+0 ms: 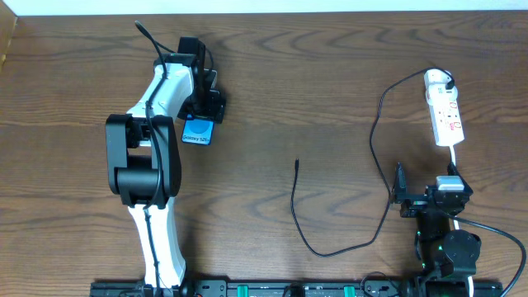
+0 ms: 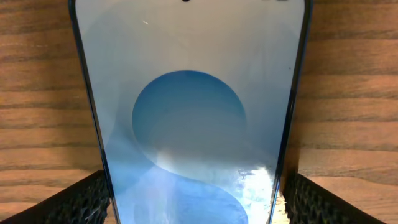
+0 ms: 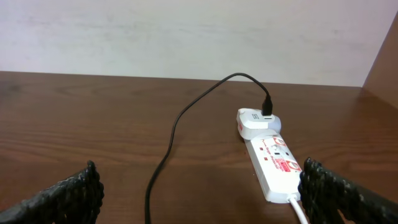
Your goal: Plug charger to phone and switch on socket
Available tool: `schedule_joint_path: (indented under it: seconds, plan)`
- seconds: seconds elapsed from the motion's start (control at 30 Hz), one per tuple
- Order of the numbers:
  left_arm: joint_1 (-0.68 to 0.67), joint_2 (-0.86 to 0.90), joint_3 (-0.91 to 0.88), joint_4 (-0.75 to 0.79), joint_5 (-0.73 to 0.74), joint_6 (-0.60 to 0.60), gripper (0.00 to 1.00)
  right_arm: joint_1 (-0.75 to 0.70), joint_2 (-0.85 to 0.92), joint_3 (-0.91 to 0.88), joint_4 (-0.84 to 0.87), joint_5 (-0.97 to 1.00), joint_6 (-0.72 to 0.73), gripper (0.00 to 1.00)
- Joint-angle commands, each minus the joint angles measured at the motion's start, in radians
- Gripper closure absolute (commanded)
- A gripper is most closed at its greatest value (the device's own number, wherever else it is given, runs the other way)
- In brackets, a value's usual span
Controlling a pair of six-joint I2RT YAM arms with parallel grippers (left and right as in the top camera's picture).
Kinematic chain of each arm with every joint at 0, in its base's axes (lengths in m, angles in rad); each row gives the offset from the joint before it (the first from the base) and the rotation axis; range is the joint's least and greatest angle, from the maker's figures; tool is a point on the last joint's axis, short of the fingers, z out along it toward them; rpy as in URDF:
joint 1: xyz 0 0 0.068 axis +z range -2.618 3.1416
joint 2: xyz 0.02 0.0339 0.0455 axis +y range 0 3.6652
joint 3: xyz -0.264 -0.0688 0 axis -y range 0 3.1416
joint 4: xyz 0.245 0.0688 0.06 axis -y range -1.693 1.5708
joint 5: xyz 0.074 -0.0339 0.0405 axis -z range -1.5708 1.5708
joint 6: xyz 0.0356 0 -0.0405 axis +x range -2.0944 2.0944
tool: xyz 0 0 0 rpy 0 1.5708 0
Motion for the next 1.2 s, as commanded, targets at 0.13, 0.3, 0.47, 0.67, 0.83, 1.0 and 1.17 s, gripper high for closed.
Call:
schedule_joint_path:
  seconds: [0.13, 0.3, 0.47, 0.67, 0.83, 1.0, 1.17]
  plan:
    - [0.004, 0.013, -0.004, -0.018, -0.011, 0.014, 0.16, -0.006, -0.006, -0.001, -0.005, 0.008, -0.009, 0.01]
    - [0.004, 0.013, -0.004, -0.024, -0.011, 0.014, 0.16, -0.006, -0.005, -0.001, -0.005, 0.008, -0.009, 0.01]
    - [0.004, 0.013, -0.004, -0.027, -0.011, 0.013, 0.19, -0.006, -0.005, -0.001, -0.005, 0.008, -0.009, 0.01]
    - [0.004, 0.013, -0.004, -0.027, -0.011, 0.013, 0.19, -0.006, -0.005, -0.001, -0.005, 0.008, -0.009, 0.01]
    - [0.004, 0.013, -0.004, -0.027, -0.011, 0.013, 0.20, -0.006, -0.005, -0.001, -0.005, 0.008, -0.009, 0.01]
    - [0.004, 0.013, -0.004, -0.027, -0.011, 0.013, 0.20, -0.006, -0.005, -0.001, -0.005, 0.008, -0.009, 0.01]
    - [0.004, 0.013, -0.004, -0.027, -0.011, 0.013, 0.24, -0.006, -0.005, -0.001, -0.005, 0.008, -0.009, 0.01]
